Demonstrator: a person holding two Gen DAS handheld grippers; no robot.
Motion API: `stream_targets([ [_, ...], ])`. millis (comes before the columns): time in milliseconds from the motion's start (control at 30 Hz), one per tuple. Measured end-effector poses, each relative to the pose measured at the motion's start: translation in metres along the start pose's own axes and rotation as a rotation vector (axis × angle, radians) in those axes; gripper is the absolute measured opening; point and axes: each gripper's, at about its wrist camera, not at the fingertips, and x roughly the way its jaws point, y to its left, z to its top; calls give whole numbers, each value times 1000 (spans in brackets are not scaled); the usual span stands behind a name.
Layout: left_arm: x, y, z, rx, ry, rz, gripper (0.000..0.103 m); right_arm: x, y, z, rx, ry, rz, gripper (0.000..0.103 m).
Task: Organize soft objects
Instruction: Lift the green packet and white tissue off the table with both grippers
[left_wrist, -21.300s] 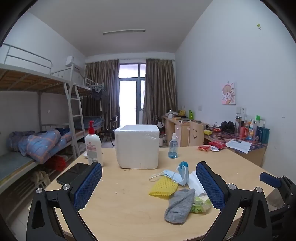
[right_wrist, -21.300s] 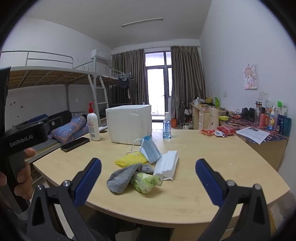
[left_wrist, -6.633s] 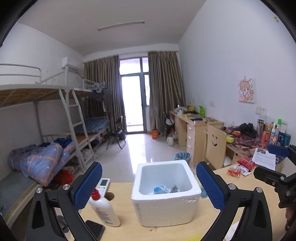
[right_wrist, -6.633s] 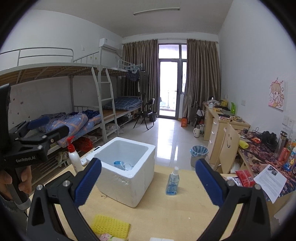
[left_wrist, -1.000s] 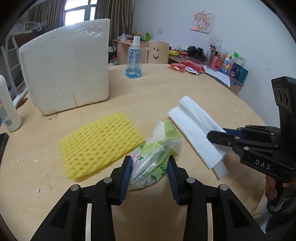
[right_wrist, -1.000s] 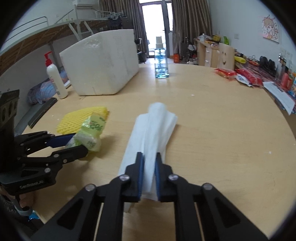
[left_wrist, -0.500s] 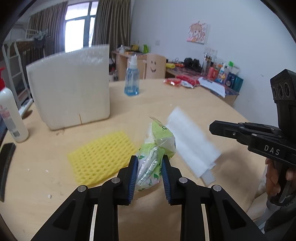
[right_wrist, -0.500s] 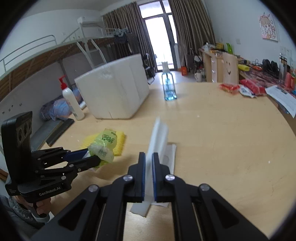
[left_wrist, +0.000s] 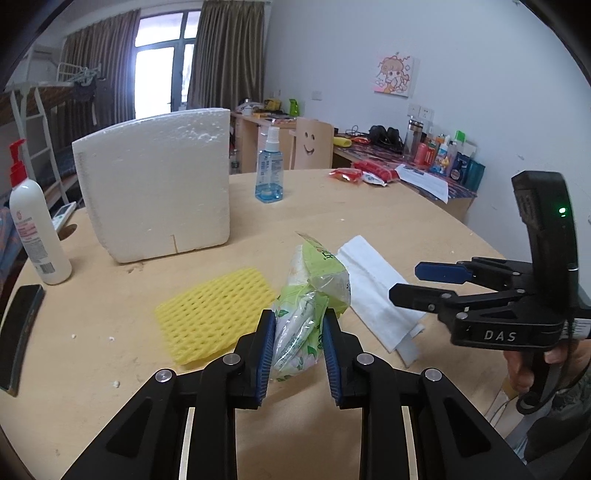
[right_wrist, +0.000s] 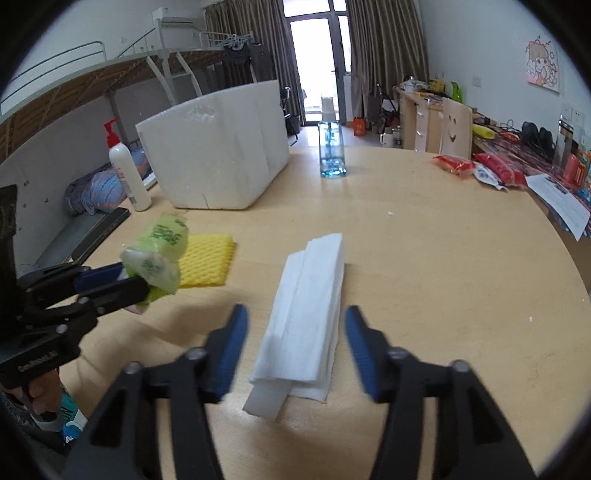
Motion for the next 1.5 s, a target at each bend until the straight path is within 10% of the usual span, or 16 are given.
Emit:
stream_targets([
  [200, 1, 3, -2, -7, 3, -1, 27, 15, 3, -2, -12, 51, 3, 64],
  [467, 0, 9, -5, -22, 0, -6, 27, 29, 3, 1, 8, 89, 3, 8],
  [1500, -40, 9, 0, -14, -110, 17, 27, -59, 13, 44, 24, -193, 140, 6],
])
